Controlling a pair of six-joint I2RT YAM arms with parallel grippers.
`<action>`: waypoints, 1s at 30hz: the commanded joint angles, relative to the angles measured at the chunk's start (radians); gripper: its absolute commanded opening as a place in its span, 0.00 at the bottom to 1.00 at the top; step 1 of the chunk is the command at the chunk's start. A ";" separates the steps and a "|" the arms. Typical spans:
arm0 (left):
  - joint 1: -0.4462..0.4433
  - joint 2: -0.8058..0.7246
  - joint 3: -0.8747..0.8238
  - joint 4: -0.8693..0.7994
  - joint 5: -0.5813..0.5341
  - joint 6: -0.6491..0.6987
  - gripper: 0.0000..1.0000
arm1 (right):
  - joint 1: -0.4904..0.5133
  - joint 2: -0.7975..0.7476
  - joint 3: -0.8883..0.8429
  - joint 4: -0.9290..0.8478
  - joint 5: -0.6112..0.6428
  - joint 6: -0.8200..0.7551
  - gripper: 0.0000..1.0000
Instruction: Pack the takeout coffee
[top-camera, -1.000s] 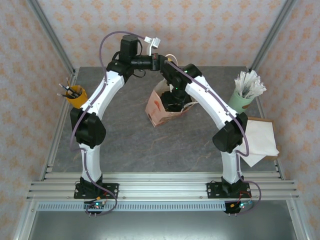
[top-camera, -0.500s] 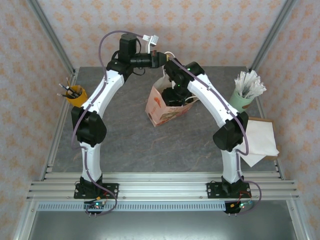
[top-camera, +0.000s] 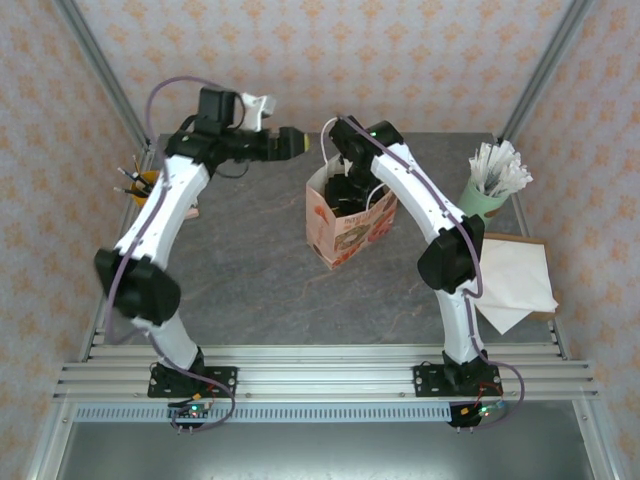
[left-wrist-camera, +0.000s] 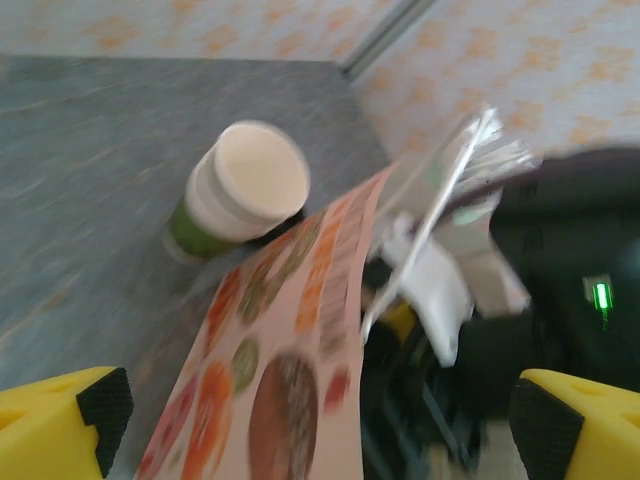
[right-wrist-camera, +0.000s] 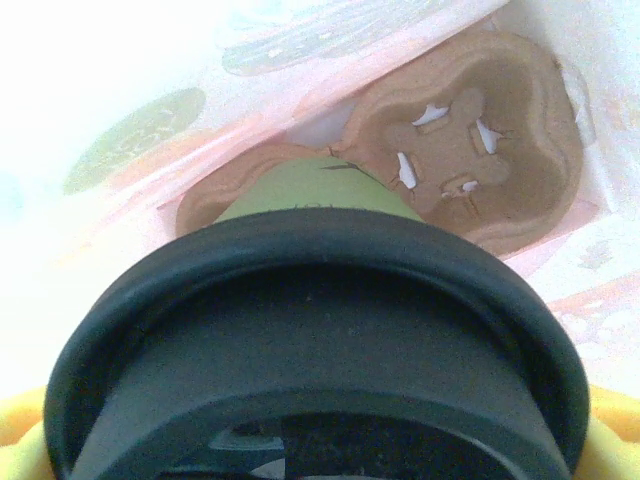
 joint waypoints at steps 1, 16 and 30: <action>-0.052 -0.188 -0.127 -0.087 -0.236 -0.053 0.99 | 0.003 0.009 0.033 0.004 0.031 0.038 0.36; -0.245 -0.011 -0.015 -0.274 -0.418 -0.468 0.76 | 0.003 0.010 0.024 0.003 0.047 -0.023 0.36; -0.271 0.124 0.114 -0.323 -0.312 -0.410 0.60 | 0.003 -0.015 -0.005 0.004 0.028 -0.033 0.36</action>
